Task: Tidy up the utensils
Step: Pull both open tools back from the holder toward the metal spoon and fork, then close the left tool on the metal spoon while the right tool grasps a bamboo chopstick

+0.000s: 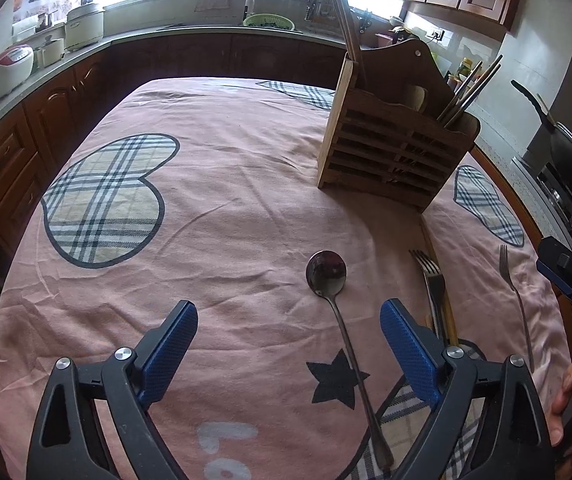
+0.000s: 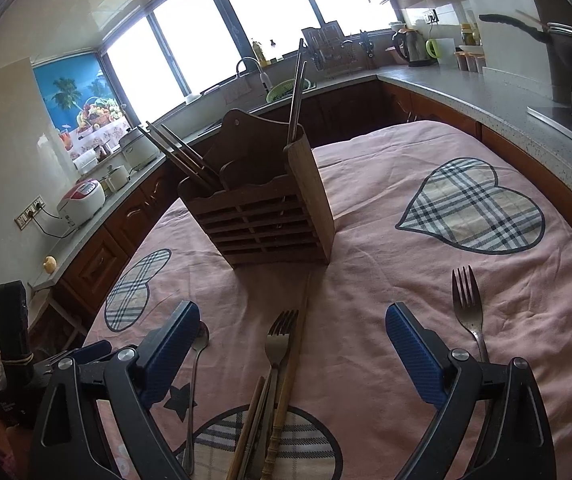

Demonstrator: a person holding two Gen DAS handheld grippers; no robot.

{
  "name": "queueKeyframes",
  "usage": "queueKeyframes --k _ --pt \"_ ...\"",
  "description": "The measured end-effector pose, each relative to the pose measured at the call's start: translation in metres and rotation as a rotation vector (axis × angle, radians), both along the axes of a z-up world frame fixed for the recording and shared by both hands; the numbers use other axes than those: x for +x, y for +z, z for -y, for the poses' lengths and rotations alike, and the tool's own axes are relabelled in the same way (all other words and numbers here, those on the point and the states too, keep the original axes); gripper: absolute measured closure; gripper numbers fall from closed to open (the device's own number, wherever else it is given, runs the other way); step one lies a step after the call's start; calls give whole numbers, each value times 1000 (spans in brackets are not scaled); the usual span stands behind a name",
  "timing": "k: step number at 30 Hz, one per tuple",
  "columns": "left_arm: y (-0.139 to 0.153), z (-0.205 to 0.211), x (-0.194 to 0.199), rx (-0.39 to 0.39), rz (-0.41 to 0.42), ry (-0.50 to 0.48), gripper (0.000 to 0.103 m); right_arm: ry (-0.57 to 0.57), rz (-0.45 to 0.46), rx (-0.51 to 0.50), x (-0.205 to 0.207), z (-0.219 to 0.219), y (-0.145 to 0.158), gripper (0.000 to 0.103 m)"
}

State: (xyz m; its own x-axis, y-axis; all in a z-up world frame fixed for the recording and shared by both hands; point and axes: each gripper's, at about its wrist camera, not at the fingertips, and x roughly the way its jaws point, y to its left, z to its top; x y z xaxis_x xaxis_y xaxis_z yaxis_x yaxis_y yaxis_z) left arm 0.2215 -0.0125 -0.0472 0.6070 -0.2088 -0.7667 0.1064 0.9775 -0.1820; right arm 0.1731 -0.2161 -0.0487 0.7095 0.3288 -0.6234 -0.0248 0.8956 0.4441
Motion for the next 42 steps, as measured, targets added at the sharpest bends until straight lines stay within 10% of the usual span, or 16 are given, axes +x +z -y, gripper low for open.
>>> queueKeyframes --k 27,35,37,42 --pt "-47 40 63 33 -75 32 29 75 -175 -51 82 -21 -63 53" --pt "-49 52 62 124 -45 56 60 106 -194 -152 95 -37 -73 75" --pt "-47 50 63 97 -52 47 70 109 -200 -143 95 -35 -72 95" --pt "-42 31 61 -3 -73 32 70 97 -166 -120 84 -27 -60 96"
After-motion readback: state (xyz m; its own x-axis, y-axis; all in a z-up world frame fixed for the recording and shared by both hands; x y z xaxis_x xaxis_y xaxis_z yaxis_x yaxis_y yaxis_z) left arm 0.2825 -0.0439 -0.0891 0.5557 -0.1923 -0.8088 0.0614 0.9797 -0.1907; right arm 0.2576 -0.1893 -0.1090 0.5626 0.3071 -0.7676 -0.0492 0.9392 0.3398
